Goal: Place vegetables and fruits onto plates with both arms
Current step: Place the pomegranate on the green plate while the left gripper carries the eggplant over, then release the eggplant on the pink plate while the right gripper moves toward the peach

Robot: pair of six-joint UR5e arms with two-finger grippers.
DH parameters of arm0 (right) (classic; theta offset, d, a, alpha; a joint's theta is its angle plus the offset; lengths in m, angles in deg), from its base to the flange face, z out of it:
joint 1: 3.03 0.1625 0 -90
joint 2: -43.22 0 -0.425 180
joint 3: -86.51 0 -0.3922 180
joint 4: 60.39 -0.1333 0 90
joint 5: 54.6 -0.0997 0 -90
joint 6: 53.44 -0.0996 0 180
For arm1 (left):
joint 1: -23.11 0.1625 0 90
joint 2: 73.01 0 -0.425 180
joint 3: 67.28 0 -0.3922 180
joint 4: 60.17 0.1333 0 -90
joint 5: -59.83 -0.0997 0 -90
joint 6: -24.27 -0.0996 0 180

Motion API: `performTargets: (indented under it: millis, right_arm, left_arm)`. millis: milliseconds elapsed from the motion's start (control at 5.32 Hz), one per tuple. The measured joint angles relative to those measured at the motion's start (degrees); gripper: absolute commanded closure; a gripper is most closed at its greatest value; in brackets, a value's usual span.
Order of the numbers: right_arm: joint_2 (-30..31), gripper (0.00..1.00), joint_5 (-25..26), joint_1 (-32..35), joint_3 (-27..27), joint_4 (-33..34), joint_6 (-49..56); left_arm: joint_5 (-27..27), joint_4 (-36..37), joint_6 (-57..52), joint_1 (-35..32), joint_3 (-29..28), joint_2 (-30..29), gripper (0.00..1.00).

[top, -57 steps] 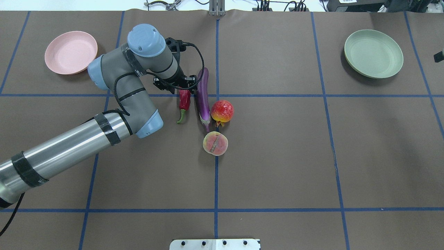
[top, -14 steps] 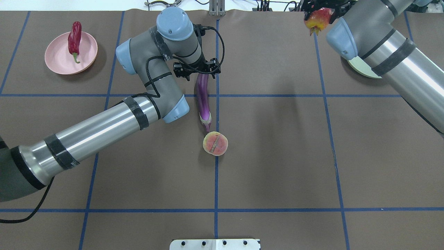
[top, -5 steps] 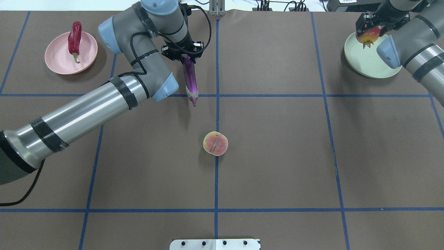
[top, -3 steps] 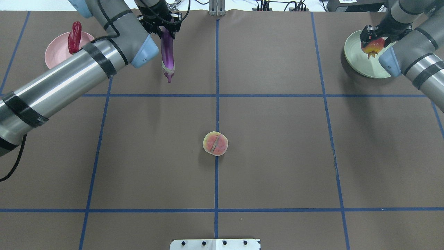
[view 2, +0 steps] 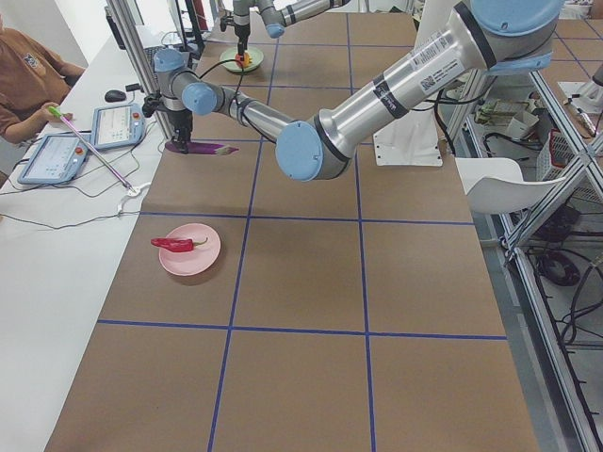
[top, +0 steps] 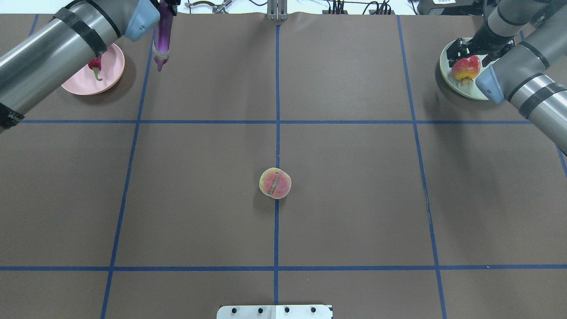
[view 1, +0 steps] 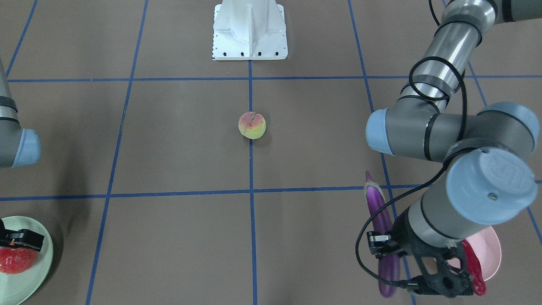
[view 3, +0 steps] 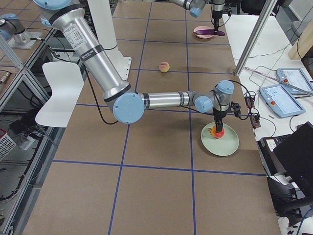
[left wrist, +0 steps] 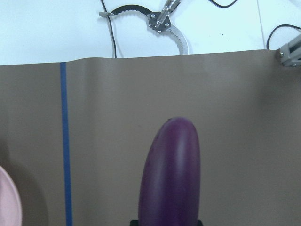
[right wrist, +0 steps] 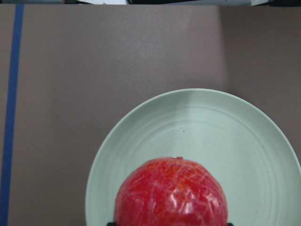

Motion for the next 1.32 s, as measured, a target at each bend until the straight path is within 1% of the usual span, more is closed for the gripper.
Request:
performTargets:
  millis: [188,376,564,939,1315]
  right_arm:
    - [-0.2,0.0,-4.2,0.4,5.4,5.1,-0.1]
    - [-0.5,0.0,-6.2,0.4,12.5,11.6,-1.9]
    - [-0.8,0.0,-6.7,-0.6,18.5,15.3,-6.6]
    - [-1.6,0.0,-5.9,-5.8,25.7,16.5,-18.7]
    - [-1.5,0.0,-3.3,-11.5,30.7,16.7,-27.4]
  left_arm:
    - [-0.2,-0.3,-3.1,-1.5,-2.2,1.3,1.0]
    - [-1.9,-1.2,-5.6,-2.4,-3.7,3.3,1.0]
    - [-4.4,-2.9,-7.3,-2.7,-5.4,4.8,1.0]
    - [-7.3,-9.6,-8.1,-2.6,-9.1,7.8,1.0]
    - [-8.6,-11.8,-8.0,-1.5,-9.9,9.2,1.0]
